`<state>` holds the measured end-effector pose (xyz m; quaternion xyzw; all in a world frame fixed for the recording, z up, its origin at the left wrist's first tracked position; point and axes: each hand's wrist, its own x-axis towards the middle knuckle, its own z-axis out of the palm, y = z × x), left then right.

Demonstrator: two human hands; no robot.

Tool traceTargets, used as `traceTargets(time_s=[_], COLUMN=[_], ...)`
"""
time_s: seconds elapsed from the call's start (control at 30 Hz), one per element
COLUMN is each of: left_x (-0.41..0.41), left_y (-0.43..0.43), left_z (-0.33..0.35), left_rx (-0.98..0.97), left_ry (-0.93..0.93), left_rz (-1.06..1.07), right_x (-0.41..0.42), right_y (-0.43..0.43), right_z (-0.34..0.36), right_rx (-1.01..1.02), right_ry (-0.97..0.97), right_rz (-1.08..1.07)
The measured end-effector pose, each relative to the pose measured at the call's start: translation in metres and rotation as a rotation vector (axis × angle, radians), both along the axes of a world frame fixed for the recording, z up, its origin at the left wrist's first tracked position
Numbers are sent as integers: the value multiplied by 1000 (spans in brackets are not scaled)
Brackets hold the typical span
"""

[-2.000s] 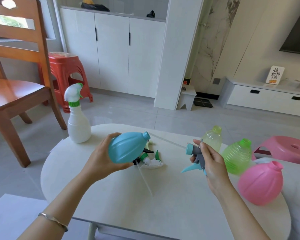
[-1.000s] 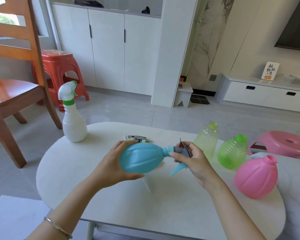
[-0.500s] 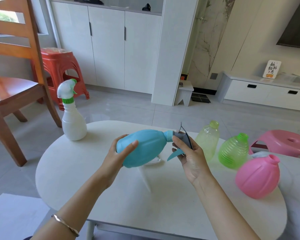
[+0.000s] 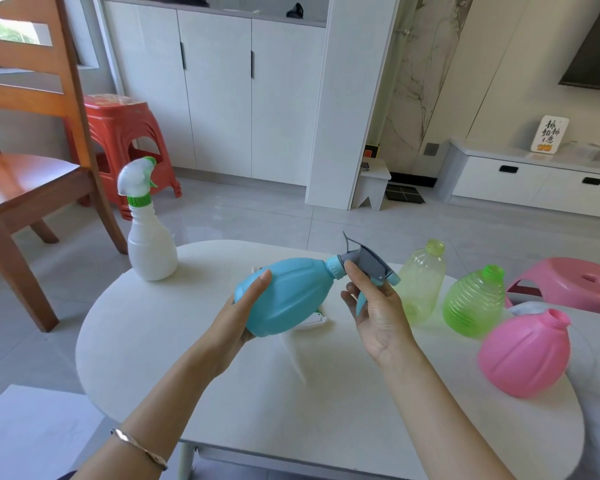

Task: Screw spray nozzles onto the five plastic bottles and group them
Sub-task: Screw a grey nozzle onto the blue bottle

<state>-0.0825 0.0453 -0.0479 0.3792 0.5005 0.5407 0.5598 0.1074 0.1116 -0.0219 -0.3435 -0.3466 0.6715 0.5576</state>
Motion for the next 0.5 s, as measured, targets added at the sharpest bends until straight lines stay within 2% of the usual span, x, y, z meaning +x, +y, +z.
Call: traceTargets(time_s=[0.17,0.37,0.5], left_x=[6,4,4], left_y=[1,2,2], left_z=[0,0,1], left_rx=[-41,-43,89], left_ry=[-5,-43,62], left_rz=[-29,103,160], right_x=[-8,-12,-10], right_y=[0,5,9], right_z=[5,1,-4], right_rx=[182,211,154], right_ry=[-22,-161,-167], right_rz=[11,66,-17])
